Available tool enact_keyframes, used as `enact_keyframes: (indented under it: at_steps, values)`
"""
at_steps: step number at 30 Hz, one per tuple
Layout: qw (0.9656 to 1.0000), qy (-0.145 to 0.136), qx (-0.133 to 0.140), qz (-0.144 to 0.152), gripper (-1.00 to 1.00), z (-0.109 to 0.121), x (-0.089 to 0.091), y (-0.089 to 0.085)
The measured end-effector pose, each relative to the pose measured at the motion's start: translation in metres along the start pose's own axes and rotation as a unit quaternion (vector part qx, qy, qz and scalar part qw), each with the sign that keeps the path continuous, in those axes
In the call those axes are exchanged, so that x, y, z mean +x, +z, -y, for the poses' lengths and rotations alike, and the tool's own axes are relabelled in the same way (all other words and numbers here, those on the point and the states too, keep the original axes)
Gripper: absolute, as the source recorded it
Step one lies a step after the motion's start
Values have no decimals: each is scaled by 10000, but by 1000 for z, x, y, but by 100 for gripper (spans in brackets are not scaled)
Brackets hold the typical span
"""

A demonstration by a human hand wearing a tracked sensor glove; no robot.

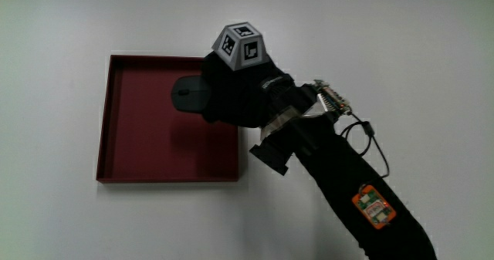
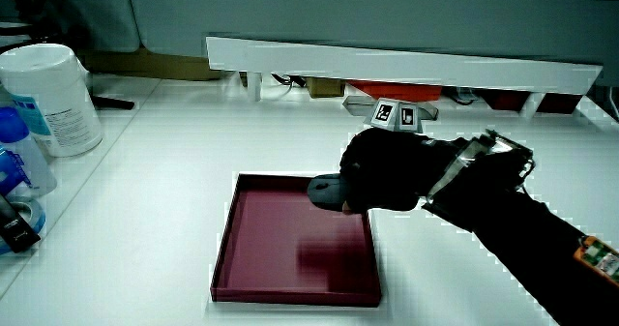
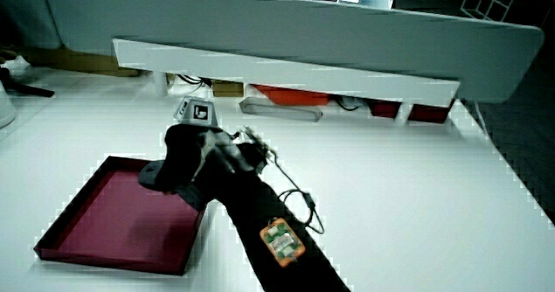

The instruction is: Pick mouse from plate

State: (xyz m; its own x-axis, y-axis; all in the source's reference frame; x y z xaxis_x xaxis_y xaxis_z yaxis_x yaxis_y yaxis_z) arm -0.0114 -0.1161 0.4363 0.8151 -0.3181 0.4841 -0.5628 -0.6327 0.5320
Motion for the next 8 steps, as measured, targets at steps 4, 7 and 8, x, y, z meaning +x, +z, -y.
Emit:
enact_keyframes:
  at_steps: [4,7,8]
  values:
    - [10000,48,2,-61,100,16,4,18]
    - [9999,72,58,-39,100,28,7,29]
    - [10000,13,6,-17,100,30,10,30]
